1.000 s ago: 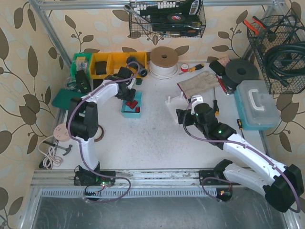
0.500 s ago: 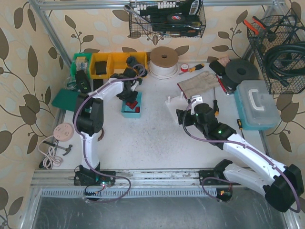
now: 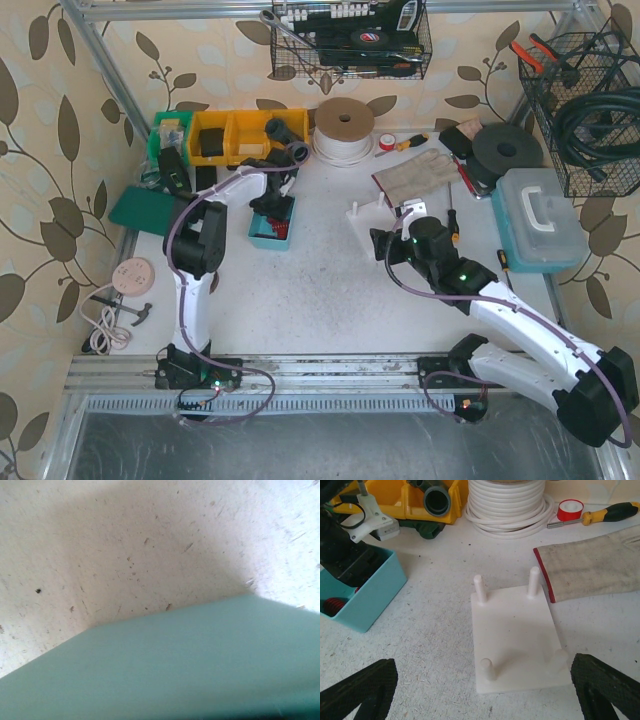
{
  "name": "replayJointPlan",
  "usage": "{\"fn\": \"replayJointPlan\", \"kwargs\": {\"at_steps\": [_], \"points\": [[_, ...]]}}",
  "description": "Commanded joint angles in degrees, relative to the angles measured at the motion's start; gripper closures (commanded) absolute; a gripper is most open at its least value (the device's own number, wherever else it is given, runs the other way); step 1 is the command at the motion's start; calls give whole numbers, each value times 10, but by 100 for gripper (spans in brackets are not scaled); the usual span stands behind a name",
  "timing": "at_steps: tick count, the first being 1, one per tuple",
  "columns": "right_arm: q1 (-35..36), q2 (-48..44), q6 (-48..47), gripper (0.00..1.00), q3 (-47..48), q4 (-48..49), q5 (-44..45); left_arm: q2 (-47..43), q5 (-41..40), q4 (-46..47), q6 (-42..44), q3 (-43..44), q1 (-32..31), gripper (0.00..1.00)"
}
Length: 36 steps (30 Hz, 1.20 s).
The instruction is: Install the large spring
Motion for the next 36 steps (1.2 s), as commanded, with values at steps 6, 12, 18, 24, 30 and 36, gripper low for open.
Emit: {"fn": "replayJointPlan", "kwargs": {"at_steps": [6, 12, 18, 24, 30, 36], "points": [[4, -14, -8, 7, -9, 5, 8, 18, -6, -23, 9, 7, 2, 56], [3, -13, -10, 7, -9, 5, 11, 5, -3, -16, 9, 2, 2, 65], [4, -5, -8, 7, -5, 1, 16, -35, 2, 4, 13, -8, 1, 77], [4, -1, -4, 7, -8, 5, 22, -88, 16, 36, 19, -30, 2, 84], [3, 15, -1, 7, -4, 5, 21, -155, 31, 85, 7, -69, 2, 89], [3, 28, 3, 7, 2, -2, 27, -250, 37, 158, 1, -142, -1, 92]]}}
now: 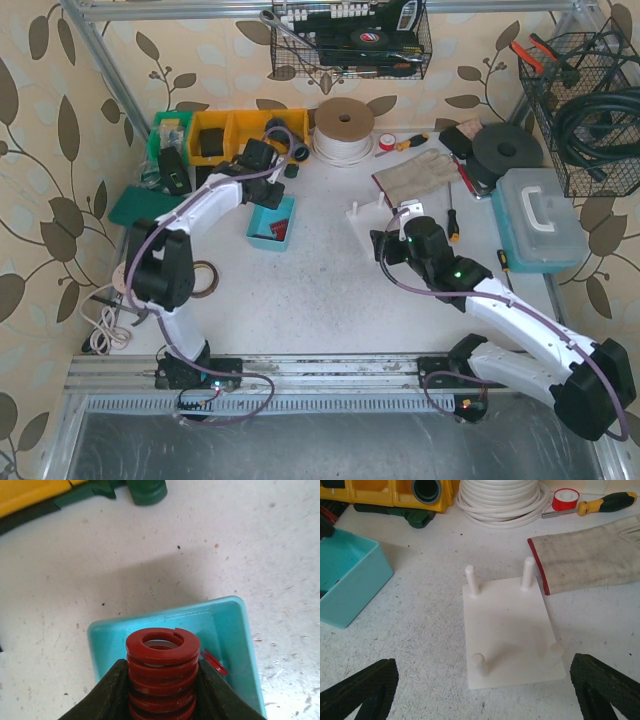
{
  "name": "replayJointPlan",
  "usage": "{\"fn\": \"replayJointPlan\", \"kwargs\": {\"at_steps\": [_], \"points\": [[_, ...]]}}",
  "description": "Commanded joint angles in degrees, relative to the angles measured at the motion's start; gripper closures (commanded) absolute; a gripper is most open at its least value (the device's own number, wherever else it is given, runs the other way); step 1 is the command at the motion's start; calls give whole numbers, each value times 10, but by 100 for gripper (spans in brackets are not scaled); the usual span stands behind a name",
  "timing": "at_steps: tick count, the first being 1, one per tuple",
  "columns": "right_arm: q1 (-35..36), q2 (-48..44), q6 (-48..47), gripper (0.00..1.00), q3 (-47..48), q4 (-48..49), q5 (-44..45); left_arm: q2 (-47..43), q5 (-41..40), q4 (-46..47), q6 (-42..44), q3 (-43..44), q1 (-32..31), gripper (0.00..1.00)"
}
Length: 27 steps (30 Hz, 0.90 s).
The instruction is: Install the large spring
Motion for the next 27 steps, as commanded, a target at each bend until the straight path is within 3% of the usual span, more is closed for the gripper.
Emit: {"fn": "replayJointPlan", "kwargs": {"at_steps": [1, 7, 12, 20, 27], "points": [[3, 8, 8, 7, 5, -4, 17, -103, 22, 89, -8, -59, -4, 93], [-5, 14, 16, 8, 65, -85, -3, -229, 72, 243, 9, -193, -45, 95], [-16, 9, 39, 9, 109, -163, -71, -314, 96, 382, 32, -315, -98, 96], [-18, 12, 60, 21, 142, -218, -189, -384, 92, 532, 115, -458, -188, 98], [-15, 11, 40, 39, 158, -221, -327, -406, 93, 652, 161, -553, -265, 99]]}}
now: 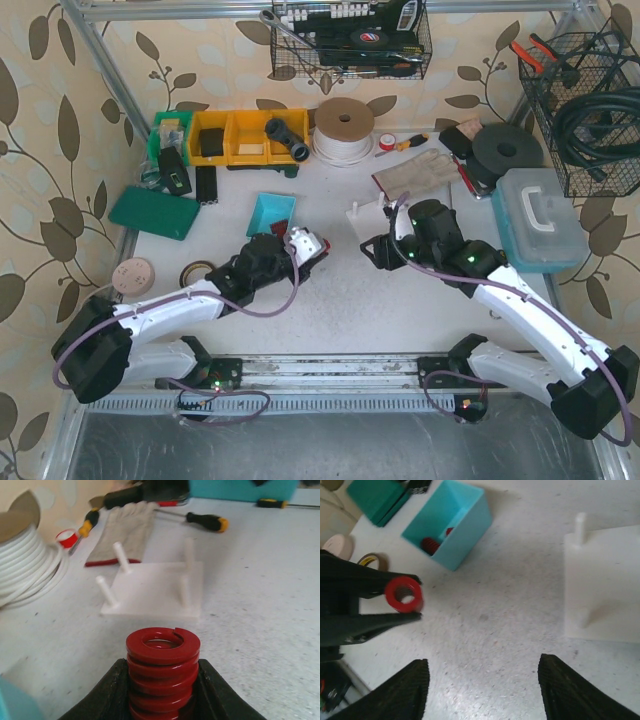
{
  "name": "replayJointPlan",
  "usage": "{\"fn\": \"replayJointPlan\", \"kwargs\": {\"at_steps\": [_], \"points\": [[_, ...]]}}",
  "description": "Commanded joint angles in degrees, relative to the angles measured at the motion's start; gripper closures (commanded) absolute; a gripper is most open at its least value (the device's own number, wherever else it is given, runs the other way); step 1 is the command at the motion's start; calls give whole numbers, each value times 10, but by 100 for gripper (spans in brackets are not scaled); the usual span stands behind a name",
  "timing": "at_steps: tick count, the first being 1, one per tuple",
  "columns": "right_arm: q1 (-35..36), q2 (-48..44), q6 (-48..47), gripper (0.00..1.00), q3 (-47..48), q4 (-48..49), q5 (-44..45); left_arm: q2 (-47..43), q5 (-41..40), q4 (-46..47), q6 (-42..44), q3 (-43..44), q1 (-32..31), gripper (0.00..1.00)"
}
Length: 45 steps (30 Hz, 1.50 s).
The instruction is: Install the large spring
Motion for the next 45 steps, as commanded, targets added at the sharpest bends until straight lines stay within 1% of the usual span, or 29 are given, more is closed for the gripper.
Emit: {"fn": "replayJointPlan", "kwargs": {"at_steps": [1, 4, 7, 10, 15, 17, 25, 30, 40, 45], "points": [[4, -1, -6, 41, 27, -24, -103, -23, 9, 143, 50, -40, -41, 99], [16, 3, -4, 42, 39, -36, -120, -21, 14, 175, 63, -60, -58, 99], [33, 15, 4, 42, 55, -45, -114, -13, 34, 204, 66, -75, -63, 99], [47, 38, 15, 42, 60, -33, -120, -13, 44, 191, 66, -69, -70, 100], [82, 81, 24, 35, 68, -14, -110, -20, 39, 183, 68, -68, -78, 100], [90, 96, 23, 34, 73, -6, -108, -23, 37, 180, 73, -69, -81, 100], [90, 126, 50, 38, 79, 21, -94, -28, 34, 179, 89, -72, -88, 100], [92, 144, 55, 39, 76, 33, -113, -28, 34, 182, 89, -73, -90, 100], [101, 177, 43, 41, 74, 27, -130, -31, 25, 188, 93, -77, -93, 100], [104, 194, 39, 47, 80, 17, -144, -35, 14, 192, 94, -80, -94, 100]]}}
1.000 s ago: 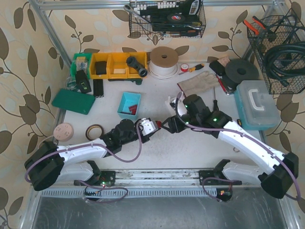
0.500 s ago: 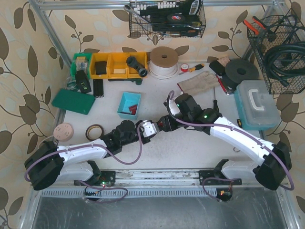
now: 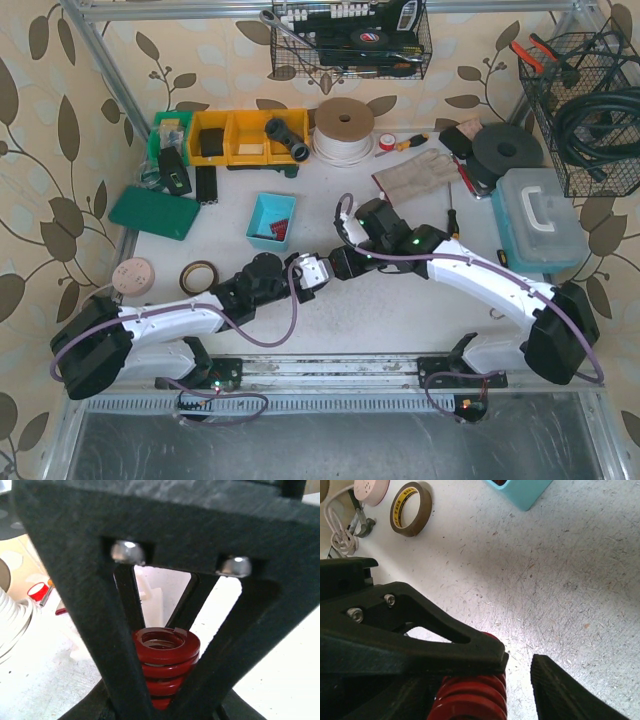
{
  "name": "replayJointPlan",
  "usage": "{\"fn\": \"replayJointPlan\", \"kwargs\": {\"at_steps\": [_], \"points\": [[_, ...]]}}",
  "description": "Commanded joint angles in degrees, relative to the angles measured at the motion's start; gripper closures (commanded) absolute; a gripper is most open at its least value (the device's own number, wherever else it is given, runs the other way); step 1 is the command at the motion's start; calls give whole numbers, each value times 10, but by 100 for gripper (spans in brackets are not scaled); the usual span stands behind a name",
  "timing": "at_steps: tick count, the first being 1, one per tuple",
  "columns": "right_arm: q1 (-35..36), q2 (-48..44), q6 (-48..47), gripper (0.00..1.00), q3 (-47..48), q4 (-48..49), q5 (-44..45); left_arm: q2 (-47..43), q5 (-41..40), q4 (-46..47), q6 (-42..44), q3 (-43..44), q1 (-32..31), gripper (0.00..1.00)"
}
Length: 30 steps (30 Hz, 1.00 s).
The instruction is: Install the large spring
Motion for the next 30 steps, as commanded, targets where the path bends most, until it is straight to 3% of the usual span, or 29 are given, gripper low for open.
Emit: {"fn": "replayJointPlan", "kwargs": {"at_steps": [1, 3, 8, 12, 20, 24, 30], "points": [[6, 12, -9, 49, 18, -10, -21, -22, -7, 49, 11, -2, -7, 100], [6, 14, -11, 54, 18, -10, -18, -22, -6, 51, 12, -3, -8, 100], [6, 1, -9, 79, 16, 3, -18, -21, -11, 50, 13, -2, -9, 99], [6, -18, -10, 100, 18, 4, -1, -20, -23, 45, 12, -1, -9, 80], [4, -36, -37, 100, 54, -49, 103, -2, -72, -1, -5, 24, -9, 30], [-16, -20, -63, 100, 85, -97, 172, 6, -96, -12, -27, 35, -9, 23], [-76, 14, -100, 100, 128, -136, 231, 8, -210, -42, -74, 56, -8, 19]]}}
